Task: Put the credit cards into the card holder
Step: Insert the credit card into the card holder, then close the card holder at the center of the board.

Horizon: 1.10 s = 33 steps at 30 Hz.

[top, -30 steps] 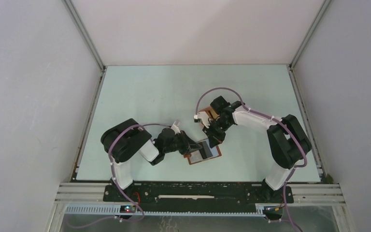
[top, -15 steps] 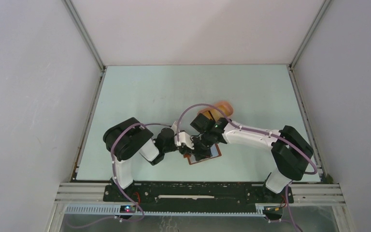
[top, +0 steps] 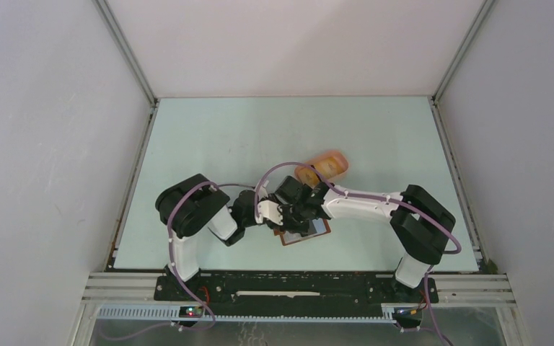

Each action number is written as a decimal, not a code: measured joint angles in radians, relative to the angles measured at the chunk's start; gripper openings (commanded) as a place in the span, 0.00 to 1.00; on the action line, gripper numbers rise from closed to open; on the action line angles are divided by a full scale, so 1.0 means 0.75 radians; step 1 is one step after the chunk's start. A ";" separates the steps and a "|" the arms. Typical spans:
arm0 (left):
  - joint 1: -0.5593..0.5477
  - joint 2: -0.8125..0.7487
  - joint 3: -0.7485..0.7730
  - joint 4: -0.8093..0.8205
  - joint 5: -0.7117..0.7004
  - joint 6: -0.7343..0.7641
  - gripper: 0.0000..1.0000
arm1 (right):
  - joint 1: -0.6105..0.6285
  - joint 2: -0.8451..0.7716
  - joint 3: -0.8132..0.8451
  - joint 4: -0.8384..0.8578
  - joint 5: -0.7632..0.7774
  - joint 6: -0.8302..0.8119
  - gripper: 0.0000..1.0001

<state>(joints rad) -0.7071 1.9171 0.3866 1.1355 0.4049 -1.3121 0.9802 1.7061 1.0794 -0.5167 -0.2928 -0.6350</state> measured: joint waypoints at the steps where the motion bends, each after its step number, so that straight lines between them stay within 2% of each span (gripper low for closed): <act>1: 0.001 0.000 0.000 0.001 0.000 0.000 0.23 | 0.002 0.005 0.000 0.000 0.013 -0.004 0.04; 12: 0.004 0.007 0.000 0.015 0.003 -0.002 0.25 | -0.034 0.017 -0.003 -0.045 0.115 -0.076 0.04; 23: 0.005 0.016 0.000 0.046 0.004 -0.010 0.28 | -0.166 0.016 -0.027 -0.096 0.132 -0.099 0.05; 28: 0.005 0.014 -0.002 0.055 0.005 -0.010 0.34 | -0.214 -0.026 -0.027 -0.166 -0.006 -0.098 0.09; 33: 0.015 -0.052 -0.046 0.039 -0.002 0.005 0.39 | -0.356 -0.130 -0.019 -0.235 -0.222 -0.075 0.23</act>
<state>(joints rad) -0.6960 1.8782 0.3523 1.1648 0.4038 -1.3083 0.7132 1.6089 1.0653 -0.6933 -0.4591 -0.6910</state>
